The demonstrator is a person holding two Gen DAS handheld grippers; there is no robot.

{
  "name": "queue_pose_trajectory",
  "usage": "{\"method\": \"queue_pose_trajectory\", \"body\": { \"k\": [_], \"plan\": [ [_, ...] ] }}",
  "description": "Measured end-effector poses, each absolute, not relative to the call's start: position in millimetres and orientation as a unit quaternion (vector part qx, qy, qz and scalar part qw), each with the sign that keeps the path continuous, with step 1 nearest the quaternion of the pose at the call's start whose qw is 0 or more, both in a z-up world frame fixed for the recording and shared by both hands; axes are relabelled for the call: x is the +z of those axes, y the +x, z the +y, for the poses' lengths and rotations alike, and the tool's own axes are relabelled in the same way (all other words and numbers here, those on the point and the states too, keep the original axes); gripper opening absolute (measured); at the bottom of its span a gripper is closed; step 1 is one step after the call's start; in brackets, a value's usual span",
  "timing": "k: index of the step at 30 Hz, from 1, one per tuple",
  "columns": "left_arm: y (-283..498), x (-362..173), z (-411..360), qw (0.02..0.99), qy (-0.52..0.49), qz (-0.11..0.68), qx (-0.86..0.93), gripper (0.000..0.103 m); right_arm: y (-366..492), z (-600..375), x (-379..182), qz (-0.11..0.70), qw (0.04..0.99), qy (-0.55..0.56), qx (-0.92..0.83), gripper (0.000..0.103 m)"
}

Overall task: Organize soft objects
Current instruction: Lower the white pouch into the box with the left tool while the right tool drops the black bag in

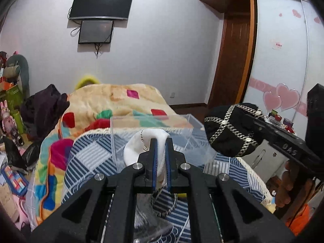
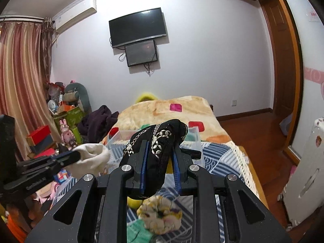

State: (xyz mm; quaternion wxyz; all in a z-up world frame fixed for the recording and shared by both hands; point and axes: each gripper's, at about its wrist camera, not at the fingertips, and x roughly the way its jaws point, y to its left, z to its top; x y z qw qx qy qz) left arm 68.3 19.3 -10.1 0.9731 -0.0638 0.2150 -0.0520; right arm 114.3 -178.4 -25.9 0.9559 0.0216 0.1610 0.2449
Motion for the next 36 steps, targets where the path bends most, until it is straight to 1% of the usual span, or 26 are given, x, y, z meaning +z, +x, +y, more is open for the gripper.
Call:
{"method": "queue_pose_trajectory", "body": {
  "k": [7,14,18,23,29,35,36],
  "plan": [
    [96,13,22,0.975,-0.062,0.207,-0.056,0.006,137,-169,-20,0.159,0.959,0.009,0.233,0.019],
    [131,21,35,0.974,-0.081,0.209,-0.044,0.006,157,-161,-22,0.171,0.96,-0.005,0.222,0.019],
    [155,11,45,0.968,-0.095,0.232,-0.032,0.006,166,-159,-28,0.187,0.957,-0.012,0.222,0.019],
    [177,-18,52,0.956,-0.101,0.273,-0.025,0.006,178,-147,-44,0.217,0.95,-0.039,0.223,0.019],
    [175,-42,47,0.953,-0.081,0.293,-0.021,0.006,182,-144,-54,0.237,0.943,-0.051,0.229,0.019],
    [172,-46,40,0.951,-0.069,0.3,-0.024,0.007,188,-146,-53,0.251,0.939,-0.053,0.227,0.02],
    [171,-46,39,0.951,-0.067,0.3,-0.024,0.01,190,-145,-53,0.255,0.939,-0.055,0.227,0.02]
  ]
}}
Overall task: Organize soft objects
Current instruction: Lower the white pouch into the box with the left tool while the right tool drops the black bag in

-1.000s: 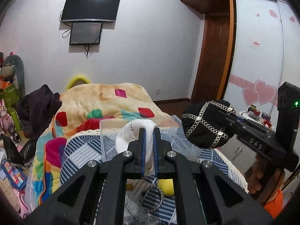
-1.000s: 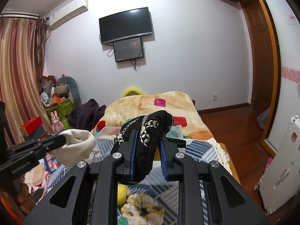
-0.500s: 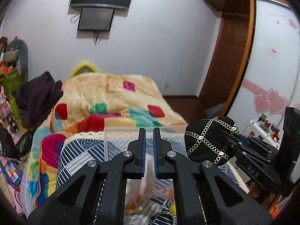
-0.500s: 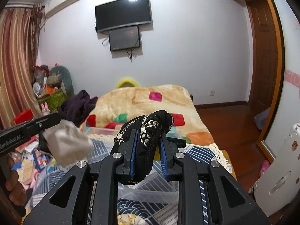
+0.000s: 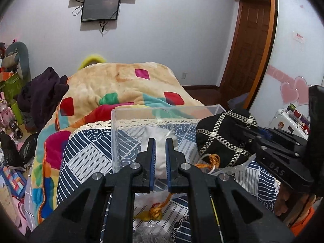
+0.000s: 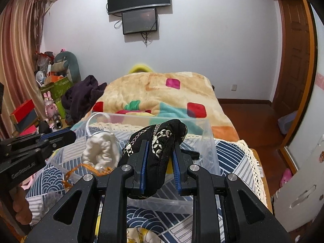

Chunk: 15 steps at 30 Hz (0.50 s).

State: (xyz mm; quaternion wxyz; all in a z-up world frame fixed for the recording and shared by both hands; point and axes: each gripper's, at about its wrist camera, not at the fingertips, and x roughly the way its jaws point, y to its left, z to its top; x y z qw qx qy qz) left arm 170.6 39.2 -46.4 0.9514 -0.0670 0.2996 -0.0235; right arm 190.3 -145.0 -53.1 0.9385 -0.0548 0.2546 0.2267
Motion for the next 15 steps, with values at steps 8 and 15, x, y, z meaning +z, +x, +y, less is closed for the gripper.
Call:
{"method": "queue_pose_trajectory", "body": {
  "k": [8,15],
  "plan": [
    [157,-42,33,0.956,-0.046,0.289,-0.021,0.034,197,-145,-66,0.293,0.927,-0.065,0.223,0.027],
    [141,-32,28,0.963,-0.033,0.267,-0.02,0.061,190,-151,-63,0.285,0.933,-0.069,0.208,0.058]
  ]
}}
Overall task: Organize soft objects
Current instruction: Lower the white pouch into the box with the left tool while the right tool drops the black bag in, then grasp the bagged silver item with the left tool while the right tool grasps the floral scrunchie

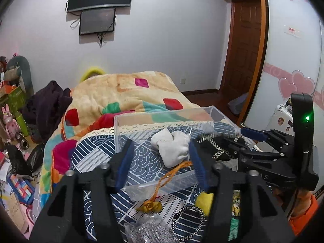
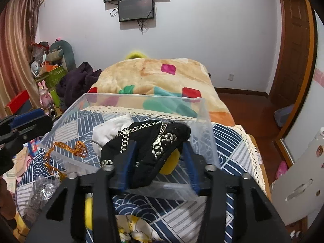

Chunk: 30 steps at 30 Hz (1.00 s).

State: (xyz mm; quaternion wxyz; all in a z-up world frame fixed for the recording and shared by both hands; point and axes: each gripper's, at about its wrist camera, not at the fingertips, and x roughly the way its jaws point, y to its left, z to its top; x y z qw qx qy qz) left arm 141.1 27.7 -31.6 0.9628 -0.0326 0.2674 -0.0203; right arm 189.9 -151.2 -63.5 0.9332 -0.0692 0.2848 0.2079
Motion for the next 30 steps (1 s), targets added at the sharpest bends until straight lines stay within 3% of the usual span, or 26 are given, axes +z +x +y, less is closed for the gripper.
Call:
{"method": "queue_pose_trajectory", "body": {
  "k": [4,7,10,15,30],
  "plan": [
    [133,-26,25,0.965,-0.033,0.259,-0.021,0.07,182,-156,-60,0.272,0.938,-0.072,0.201,0.074],
    [124,-23,25,0.967,-0.036,0.252,-0.02,0.076,172,-159,-57,0.26,0.941,-0.077,0.202,0.08],
    [114,-23,26,0.969,-0.035,0.245,-0.013,0.088,160,-159,-54,0.243,0.945,-0.091,0.198,0.081],
    [96,-27,30,0.968,-0.04,0.246,-0.011,0.094,141,-163,-52,0.221,0.949,-0.094,0.203,0.084],
    [68,-91,38,0.946,-0.054,0.318,0.014,0.098,128,-180,-84,0.263,0.938,-0.06,0.216,0.085]
  ]
}}
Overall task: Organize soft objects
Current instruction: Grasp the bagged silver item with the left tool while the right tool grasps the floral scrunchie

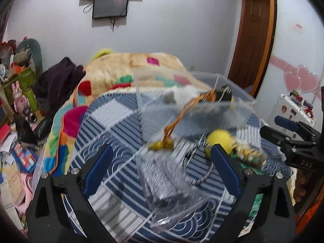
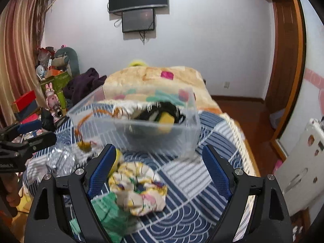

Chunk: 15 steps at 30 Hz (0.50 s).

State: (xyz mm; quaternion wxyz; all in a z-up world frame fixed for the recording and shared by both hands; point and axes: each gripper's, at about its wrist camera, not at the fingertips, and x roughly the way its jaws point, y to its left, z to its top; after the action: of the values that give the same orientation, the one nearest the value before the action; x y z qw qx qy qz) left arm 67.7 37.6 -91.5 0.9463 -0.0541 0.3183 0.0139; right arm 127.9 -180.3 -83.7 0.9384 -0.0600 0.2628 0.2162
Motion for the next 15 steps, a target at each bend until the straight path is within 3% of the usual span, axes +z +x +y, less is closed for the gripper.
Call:
{"method": "queue_pose_trajectory", "body": {
  "k": [8,15],
  "plan": [
    [60,-122,43,0.936,-0.059,0.346,0.033,0.098,123,-178,-114,0.317,0.915,-0.053,0.246,0.085],
    [60,-134,47,0.93,-0.076,0.358,0.017,0.065,127,-174,-122,0.338,0.905,-0.052,0.252,0.084]
  ]
}}
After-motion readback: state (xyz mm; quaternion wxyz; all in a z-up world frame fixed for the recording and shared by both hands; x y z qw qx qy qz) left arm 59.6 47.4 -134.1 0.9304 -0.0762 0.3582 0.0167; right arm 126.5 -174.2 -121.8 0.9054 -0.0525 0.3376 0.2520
